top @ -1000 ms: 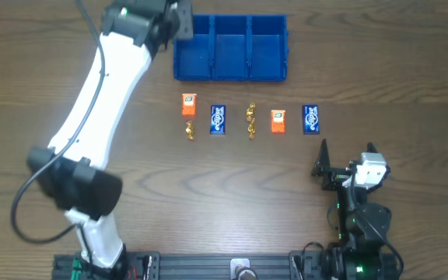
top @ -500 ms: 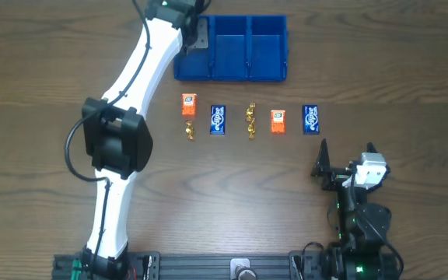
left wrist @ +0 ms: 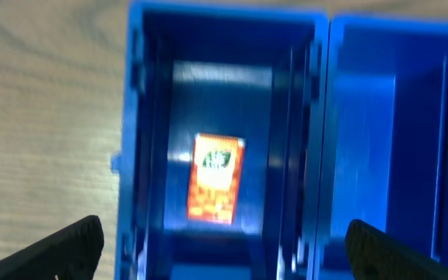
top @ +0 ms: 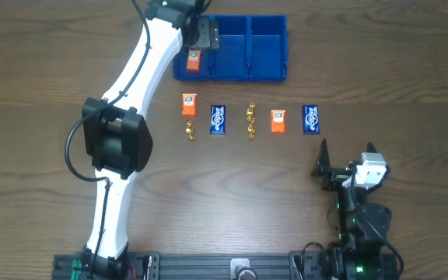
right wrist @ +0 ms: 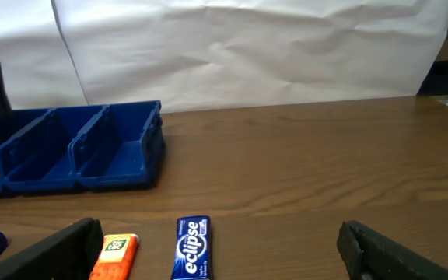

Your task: Sort Candies Into Trays

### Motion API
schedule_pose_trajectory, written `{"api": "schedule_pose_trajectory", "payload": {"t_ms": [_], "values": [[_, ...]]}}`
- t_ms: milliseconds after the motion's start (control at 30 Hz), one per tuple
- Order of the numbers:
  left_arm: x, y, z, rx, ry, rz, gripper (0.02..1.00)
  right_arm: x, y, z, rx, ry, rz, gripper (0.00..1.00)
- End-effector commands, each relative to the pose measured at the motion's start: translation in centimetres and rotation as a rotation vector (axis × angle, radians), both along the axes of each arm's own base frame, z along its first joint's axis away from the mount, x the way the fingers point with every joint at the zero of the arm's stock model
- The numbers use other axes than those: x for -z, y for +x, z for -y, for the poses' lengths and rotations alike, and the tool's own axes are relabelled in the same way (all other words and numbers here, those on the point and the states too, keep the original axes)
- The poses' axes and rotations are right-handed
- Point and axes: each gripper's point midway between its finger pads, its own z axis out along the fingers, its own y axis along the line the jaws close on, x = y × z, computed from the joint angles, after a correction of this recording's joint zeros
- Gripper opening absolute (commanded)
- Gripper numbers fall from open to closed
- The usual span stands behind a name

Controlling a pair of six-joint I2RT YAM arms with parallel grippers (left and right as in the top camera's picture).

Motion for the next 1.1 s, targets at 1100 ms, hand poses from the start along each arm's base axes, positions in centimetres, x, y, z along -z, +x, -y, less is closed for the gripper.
{"api": "schedule_pose_trajectory", "payload": {"t_ms": [1100], "values": [[9.9, -13.3, -1.9, -0.014, 0.03, -0.181, 0.993, 0.1, 0.0, 0.0, -0.003, -0.013, 0.003, 1.0]]}}
